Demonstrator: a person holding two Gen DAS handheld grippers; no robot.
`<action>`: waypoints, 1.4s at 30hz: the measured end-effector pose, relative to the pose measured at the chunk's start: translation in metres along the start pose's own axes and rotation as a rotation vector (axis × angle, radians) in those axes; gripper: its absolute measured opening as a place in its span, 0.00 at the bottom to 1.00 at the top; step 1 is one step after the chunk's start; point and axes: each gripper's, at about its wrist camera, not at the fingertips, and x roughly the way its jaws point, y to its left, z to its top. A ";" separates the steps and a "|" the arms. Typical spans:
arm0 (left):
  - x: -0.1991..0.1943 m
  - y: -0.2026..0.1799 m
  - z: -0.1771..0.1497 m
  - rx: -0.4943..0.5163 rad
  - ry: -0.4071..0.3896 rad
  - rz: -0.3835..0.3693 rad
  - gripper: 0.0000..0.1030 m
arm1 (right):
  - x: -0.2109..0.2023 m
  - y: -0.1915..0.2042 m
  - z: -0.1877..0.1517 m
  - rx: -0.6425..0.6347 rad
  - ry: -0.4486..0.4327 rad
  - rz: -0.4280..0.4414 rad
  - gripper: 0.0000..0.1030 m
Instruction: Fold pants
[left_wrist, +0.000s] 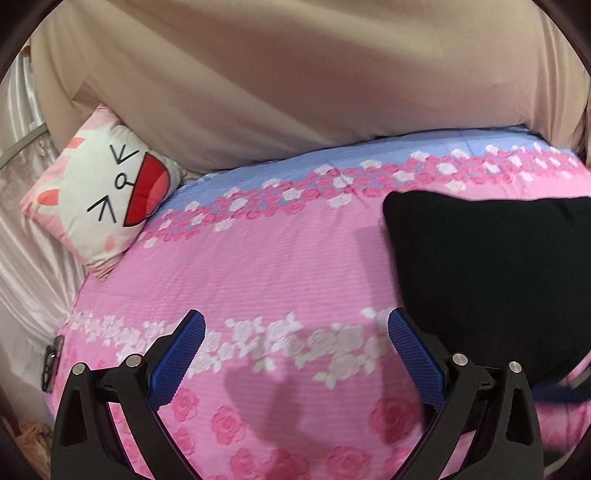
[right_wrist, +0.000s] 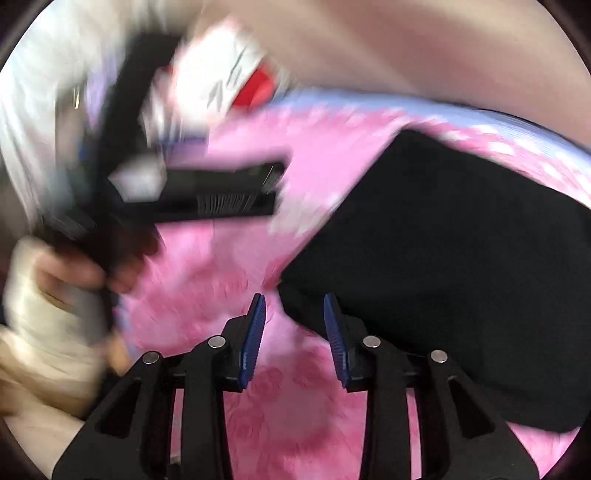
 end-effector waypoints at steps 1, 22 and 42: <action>0.000 -0.006 0.003 0.001 -0.004 -0.022 0.95 | -0.023 -0.023 0.008 0.053 -0.067 -0.099 0.31; 0.041 -0.055 0.005 -0.018 0.114 -0.074 0.95 | -0.082 -0.172 -0.006 0.345 -0.079 -0.478 0.71; 0.077 -0.011 -0.019 -0.265 0.346 -0.470 0.95 | -0.040 -0.200 -0.034 0.583 -0.027 0.007 0.79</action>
